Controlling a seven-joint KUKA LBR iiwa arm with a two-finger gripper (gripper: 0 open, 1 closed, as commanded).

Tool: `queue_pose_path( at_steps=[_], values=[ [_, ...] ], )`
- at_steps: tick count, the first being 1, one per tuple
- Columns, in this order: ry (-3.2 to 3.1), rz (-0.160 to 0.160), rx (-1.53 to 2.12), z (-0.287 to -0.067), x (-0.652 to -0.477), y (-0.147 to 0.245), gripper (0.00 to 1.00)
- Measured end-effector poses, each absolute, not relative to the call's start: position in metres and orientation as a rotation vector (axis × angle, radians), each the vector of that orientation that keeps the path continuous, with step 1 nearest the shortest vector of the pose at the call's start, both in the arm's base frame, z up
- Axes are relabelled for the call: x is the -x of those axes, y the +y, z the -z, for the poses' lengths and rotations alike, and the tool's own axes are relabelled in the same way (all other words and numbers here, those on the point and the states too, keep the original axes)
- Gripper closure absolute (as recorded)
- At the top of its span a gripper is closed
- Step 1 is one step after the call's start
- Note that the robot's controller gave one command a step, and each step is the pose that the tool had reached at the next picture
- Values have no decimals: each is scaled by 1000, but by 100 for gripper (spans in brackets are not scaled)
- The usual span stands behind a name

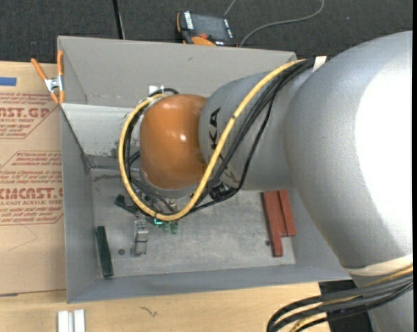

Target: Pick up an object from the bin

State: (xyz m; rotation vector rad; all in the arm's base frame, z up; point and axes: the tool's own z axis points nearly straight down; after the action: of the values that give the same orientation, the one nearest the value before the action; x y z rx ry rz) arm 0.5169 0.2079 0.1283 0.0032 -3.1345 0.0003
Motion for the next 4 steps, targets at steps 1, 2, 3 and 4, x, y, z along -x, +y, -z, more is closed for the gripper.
queue_pose_path(
  at_steps=[1,2,3,4],
  values=[
    [-3134,-3,170,-67,-549,167,0],
    [-3136,2,169,-66,-549,168,0],
    [-3137,2,169,-66,-549,169,0],
    [-3137,3,169,-66,-548,169,0]
  ],
)
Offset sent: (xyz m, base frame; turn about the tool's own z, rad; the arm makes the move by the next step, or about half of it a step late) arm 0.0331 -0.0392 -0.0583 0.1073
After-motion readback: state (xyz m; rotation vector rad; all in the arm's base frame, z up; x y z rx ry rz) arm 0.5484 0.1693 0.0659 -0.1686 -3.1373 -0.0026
